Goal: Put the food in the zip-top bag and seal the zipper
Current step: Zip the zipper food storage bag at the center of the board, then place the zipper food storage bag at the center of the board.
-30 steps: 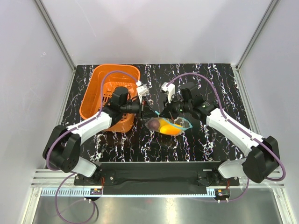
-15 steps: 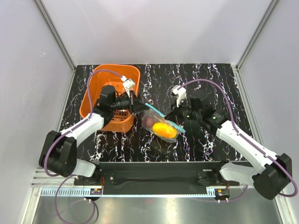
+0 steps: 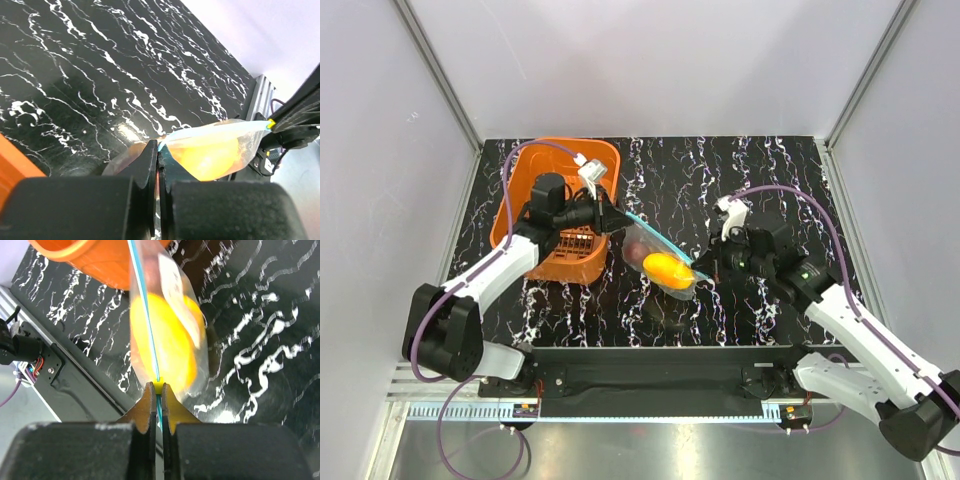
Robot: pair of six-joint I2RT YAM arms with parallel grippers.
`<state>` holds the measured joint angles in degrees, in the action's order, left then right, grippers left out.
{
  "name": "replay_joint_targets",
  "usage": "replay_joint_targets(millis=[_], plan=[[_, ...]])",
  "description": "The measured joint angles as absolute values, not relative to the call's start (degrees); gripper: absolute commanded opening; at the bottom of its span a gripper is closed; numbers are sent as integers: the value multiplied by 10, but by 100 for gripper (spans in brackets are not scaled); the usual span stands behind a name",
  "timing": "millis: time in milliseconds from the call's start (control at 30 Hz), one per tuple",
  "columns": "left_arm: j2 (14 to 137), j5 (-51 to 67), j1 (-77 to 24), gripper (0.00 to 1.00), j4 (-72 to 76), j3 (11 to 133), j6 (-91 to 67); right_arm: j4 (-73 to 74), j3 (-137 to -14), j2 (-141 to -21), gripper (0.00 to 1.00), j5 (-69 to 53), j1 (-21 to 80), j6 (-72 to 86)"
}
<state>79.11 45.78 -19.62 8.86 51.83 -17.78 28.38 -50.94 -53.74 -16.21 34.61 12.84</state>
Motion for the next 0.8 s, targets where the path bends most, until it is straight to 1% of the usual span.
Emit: replay_joint_targets(millis=[267,300,400,433,500,533,600,733,767,800], plan=[[791,438,-194,0,43,562,-154,325,-507,-517,0,-112,346,157],[791,437,-194,0,38,564,-150,325,-507,-517,3,-108,346,159],[791,439,-194,0,27,565,-145,326,-507,-517,27,-96,346,165],[791,441,-194,0,27,565,-144,329,-507,-517,37,-93,346,166],[791,438,-188,0,40,564,-144,352,-507,-516,43,-79,346,163],[791,438,-185,0,51,563,-146,363,-508,-516,58,-71,346,162],[791,438,-183,0,77,555,-149,375,-509,-514,99,-53,346,166],[792,436,-198,1,123,517,-166,374,-515,-495,100,-15,346,163],[792,435,-202,3,135,503,-172,371,-517,-489,100,-4,346,165],[792,434,-206,7,144,489,-180,369,-520,-482,100,6,346,168]])
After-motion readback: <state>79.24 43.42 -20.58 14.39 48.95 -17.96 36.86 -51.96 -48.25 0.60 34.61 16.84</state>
